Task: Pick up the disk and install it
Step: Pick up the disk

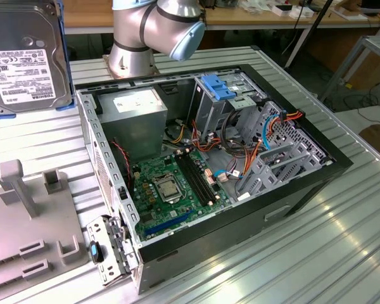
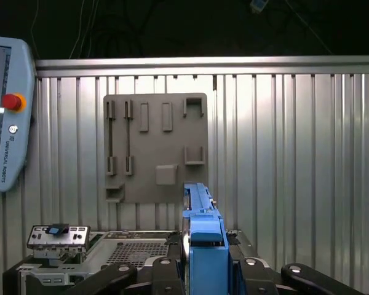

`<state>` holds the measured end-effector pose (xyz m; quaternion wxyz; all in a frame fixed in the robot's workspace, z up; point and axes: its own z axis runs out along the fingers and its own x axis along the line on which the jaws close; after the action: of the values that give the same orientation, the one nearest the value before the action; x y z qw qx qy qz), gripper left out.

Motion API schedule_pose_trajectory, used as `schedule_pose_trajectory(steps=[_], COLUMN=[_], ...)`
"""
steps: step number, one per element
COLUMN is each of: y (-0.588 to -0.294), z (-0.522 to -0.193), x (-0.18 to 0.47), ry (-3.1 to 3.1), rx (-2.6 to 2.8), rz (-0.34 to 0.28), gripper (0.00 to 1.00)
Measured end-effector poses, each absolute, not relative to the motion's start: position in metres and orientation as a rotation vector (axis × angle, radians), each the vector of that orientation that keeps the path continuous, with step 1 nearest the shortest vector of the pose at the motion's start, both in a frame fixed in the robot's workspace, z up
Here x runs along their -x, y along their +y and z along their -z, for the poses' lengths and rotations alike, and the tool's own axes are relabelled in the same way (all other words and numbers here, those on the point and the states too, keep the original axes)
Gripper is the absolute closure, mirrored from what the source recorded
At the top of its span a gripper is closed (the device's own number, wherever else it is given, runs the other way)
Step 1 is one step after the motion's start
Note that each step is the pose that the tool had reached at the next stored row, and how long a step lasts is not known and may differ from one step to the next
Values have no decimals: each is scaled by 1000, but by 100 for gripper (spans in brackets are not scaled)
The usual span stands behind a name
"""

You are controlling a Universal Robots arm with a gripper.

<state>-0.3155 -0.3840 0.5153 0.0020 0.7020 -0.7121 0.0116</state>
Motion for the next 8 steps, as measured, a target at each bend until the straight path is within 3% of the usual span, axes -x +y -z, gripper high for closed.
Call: schedule_pose_trajectory(steps=[8], y=[-384], z=[-515], x=[300], ry=[-2234], rx=[-2202], rz=[-37], gripper=[63])
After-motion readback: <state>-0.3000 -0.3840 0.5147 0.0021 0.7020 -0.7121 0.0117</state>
